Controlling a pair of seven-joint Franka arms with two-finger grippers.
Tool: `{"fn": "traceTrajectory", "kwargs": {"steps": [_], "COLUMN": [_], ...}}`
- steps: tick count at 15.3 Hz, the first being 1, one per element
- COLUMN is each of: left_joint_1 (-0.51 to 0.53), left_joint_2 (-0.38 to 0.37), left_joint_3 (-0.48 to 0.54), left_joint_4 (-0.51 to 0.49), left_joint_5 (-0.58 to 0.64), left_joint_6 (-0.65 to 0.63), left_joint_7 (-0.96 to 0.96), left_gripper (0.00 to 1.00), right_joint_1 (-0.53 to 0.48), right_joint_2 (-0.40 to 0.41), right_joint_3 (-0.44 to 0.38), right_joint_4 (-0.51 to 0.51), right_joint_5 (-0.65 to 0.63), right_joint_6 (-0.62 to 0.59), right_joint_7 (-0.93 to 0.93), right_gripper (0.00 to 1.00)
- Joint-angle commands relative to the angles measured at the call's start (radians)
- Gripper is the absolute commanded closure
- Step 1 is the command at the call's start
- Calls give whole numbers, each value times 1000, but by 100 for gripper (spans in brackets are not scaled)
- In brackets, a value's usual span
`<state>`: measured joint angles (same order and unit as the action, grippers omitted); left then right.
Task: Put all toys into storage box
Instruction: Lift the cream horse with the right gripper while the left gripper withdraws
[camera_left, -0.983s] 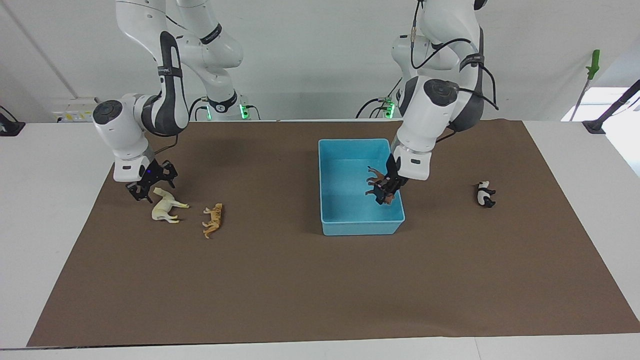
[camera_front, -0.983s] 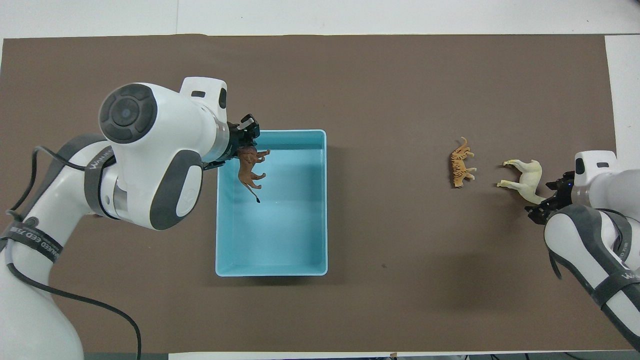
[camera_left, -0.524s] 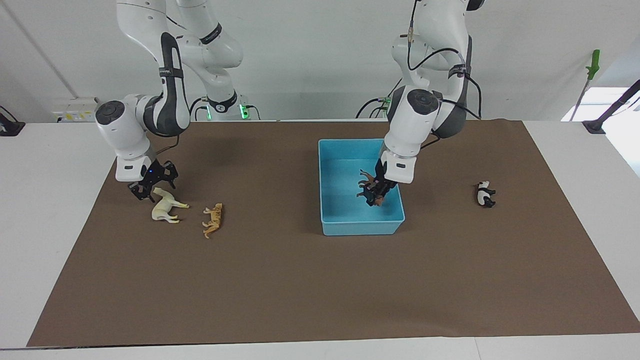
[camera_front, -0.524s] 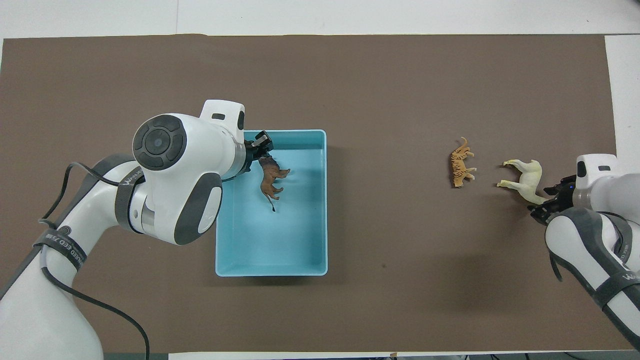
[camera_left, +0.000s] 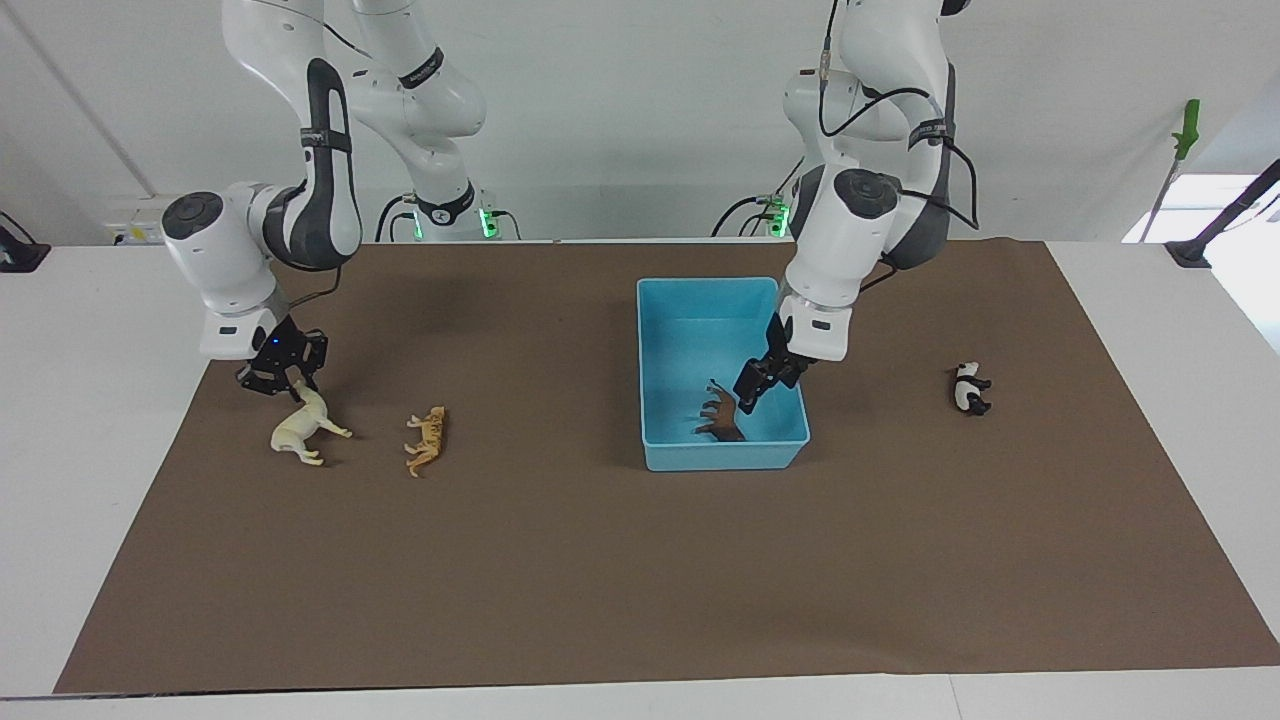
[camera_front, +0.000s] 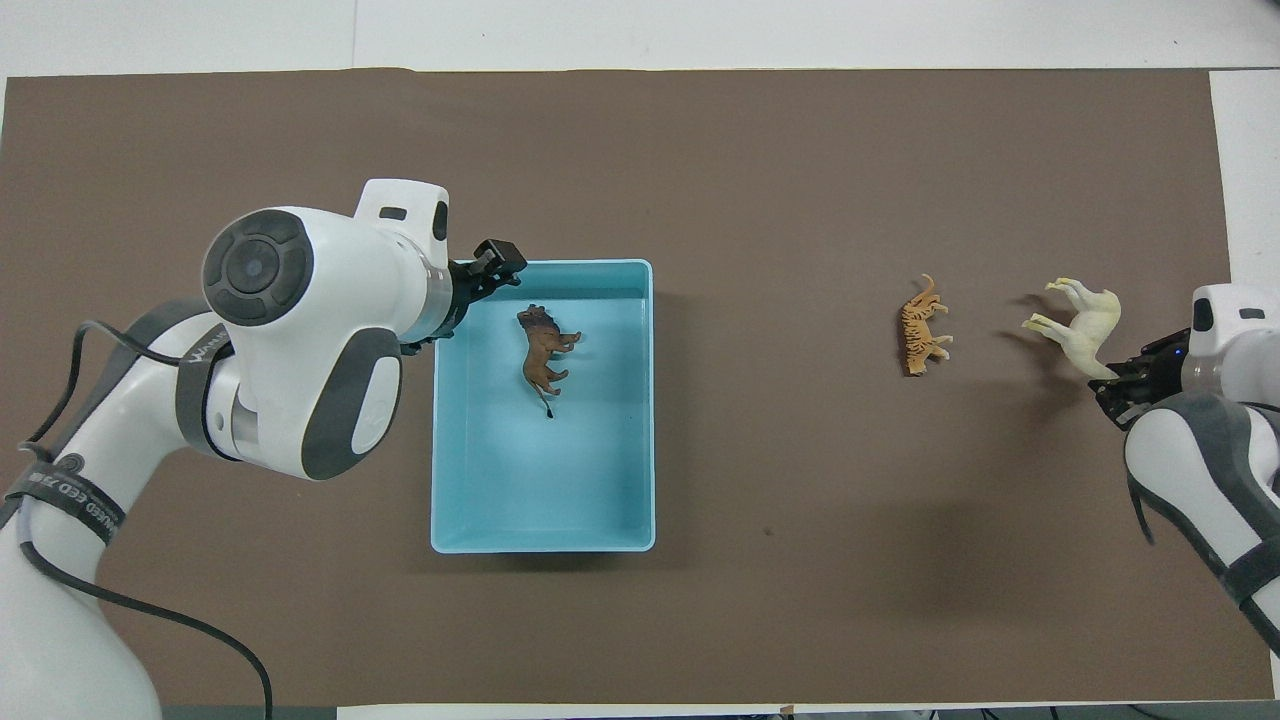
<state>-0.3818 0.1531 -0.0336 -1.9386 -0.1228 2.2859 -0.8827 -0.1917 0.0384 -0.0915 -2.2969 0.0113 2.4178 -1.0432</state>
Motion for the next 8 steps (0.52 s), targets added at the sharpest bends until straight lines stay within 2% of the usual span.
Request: {"fn": "traceTrajectory", "kwargs": {"steps": [1,3,8], "left_joint_1": [36,95,202], "left_joint_2": [-33,-52,-84], "left_joint_3": [1,0,1], "left_joint_4": [49,62,52], "left_joint_5": [-6,-5,2], "left_joint_6": [-107,-160,-253], "left_joint_7": [95,277,552], "left_gripper": [0,0,0], "right_joint_1": [3,44,184], "right_joint_2": [0,-2,47], "right_joint_3": [9,13,13], "right_joint_4": [170,255,436], "right_joint_5": [1,1,1], "right_joint_6": [-190,-268,-365], "right_joint_7": [95,268,668], "right_gripper": [100,100,100]}}
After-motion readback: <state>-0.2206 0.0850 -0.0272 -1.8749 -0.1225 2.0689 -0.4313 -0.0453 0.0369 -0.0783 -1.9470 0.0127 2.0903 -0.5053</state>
